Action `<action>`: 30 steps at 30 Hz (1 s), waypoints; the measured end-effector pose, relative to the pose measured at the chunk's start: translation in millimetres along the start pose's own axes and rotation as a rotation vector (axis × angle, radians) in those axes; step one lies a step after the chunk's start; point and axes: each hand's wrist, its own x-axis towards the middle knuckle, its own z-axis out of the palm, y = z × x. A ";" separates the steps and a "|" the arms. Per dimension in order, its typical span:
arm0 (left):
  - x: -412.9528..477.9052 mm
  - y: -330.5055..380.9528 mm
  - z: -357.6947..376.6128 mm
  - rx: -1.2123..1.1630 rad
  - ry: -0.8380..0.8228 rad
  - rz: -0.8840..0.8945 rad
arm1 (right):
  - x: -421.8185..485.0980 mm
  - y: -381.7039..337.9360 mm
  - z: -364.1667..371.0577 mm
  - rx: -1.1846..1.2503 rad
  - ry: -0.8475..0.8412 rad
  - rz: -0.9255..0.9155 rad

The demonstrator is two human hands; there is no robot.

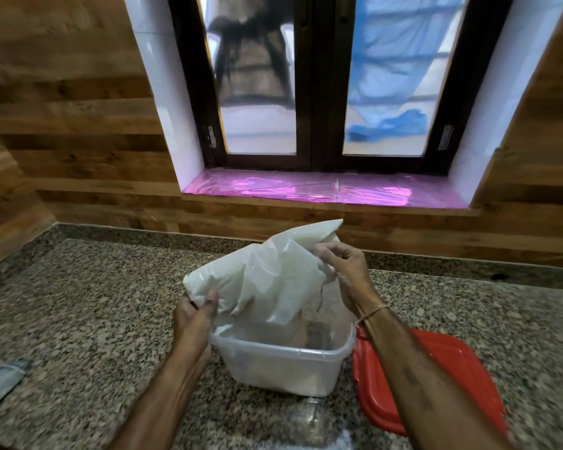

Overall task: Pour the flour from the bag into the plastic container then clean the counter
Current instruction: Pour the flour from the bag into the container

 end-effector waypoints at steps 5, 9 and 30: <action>4.9 -7.7 -13.7 -0.028 -0.052 0.037 | 16.7 -17.5 -8.6 -0.143 0.046 0.067; 3.3 -9.2 -20.3 0.007 -0.078 0.086 | 16.3 -32.9 -6.5 -0.242 -0.295 0.233; -9.3 11.1 -32.0 0.061 -0.004 0.212 | 6.2 -44.5 -31.9 -0.538 -0.140 -0.199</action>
